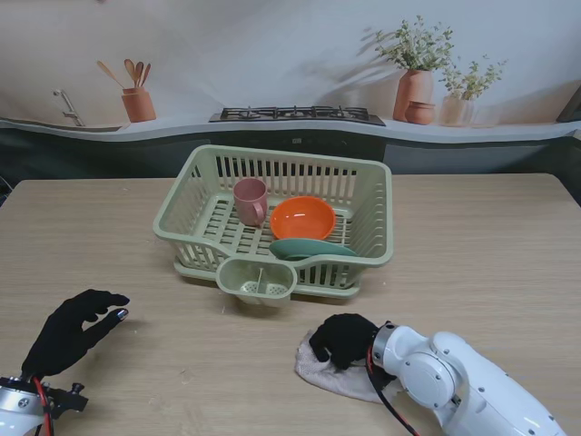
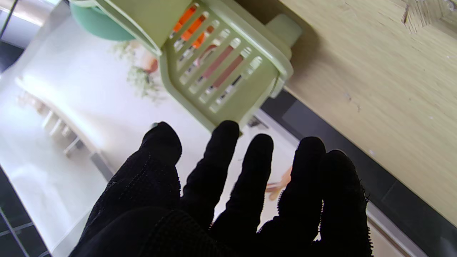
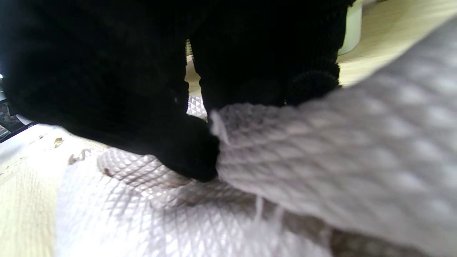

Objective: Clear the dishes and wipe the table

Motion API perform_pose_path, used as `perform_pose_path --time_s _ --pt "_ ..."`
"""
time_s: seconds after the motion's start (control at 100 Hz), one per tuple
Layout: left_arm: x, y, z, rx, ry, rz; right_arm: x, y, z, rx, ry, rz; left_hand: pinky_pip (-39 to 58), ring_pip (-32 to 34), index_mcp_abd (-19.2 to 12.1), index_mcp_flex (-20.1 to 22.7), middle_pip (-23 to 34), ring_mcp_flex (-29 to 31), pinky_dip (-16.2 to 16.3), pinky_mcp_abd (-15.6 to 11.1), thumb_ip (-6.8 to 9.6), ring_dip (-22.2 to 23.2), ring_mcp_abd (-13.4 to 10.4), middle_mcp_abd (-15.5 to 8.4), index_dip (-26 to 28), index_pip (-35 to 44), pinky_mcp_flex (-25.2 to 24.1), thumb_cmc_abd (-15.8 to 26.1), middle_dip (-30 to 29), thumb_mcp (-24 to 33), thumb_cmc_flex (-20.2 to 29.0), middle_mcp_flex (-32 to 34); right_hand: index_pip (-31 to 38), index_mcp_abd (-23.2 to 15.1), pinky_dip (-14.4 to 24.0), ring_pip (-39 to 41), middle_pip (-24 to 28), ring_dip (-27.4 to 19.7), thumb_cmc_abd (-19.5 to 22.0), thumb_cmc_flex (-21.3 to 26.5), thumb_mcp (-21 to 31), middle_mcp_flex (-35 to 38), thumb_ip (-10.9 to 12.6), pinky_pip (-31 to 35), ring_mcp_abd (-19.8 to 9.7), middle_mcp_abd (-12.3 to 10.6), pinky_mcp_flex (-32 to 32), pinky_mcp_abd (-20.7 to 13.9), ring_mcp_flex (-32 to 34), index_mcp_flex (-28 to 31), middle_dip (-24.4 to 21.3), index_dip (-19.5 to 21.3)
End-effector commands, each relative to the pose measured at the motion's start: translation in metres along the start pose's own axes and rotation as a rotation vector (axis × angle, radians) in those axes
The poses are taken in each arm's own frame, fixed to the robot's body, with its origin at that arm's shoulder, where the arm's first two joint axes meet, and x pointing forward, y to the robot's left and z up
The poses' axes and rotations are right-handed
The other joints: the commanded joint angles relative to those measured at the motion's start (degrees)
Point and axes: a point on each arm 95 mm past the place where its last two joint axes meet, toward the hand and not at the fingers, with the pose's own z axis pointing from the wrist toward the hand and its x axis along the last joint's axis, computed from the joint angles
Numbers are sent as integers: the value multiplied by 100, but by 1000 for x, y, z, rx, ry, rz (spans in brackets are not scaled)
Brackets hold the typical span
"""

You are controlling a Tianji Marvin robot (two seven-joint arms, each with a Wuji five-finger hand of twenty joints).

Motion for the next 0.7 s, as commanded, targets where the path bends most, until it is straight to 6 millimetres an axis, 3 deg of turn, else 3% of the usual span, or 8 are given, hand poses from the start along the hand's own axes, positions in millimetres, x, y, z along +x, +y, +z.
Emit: perform_pose_path --time_s 0.0,0.23,0.38,0.54,0.69 --pt "2 1 1 -12 2 -1 -19 -36 -13 106 -51 3 127 -45 -105 208 -46 61 46 -33 155 25 71 53 55 -64 -63 253 -98 -100 9 67 -449 592 -27 72 -873 -42 476 209 67 -148 95 186 -43 336 85 -155 145 263 -496 -299" --pt "1 1 1 -17 3 1 -54 -38 -50 96 -131 -70 124 -45 -104 210 -44 62 43 -36 154 26 68 52 55 -64 -67 249 -98 -93 4 72 -451 600 -26 78 -859 -43 478 210 78 -163 94 183 -33 324 23 -170 112 263 -495 -300" --pt "1 1 1 -17 3 1 -70 -37 -63 98 -173 -106 120 -47 -104 214 -43 59 40 -42 152 26 65 51 55 -62 -70 250 -97 -93 3 71 -451 595 -24 82 -855 -48 473 215 80 -168 94 190 -30 333 24 -174 105 259 -501 -300" --pt "1 1 1 -13 8 3 -68 -36 -61 93 -163 -103 117 -43 -108 214 -42 72 37 -39 152 27 63 44 55 -62 -70 248 -97 -90 0 76 -448 596 -23 88 -853 -52 477 210 78 -174 92 195 -35 328 20 -175 105 260 -506 -297" --pt "2 1 1 -17 6 0 -48 -36 -42 89 -119 -63 117 -48 -97 213 -45 64 36 -39 152 26 76 48 55 -63 -70 254 -98 -85 -2 69 -448 594 -23 100 -834 -51 482 211 76 -194 91 186 -44 309 -29 -203 61 259 -498 -296"
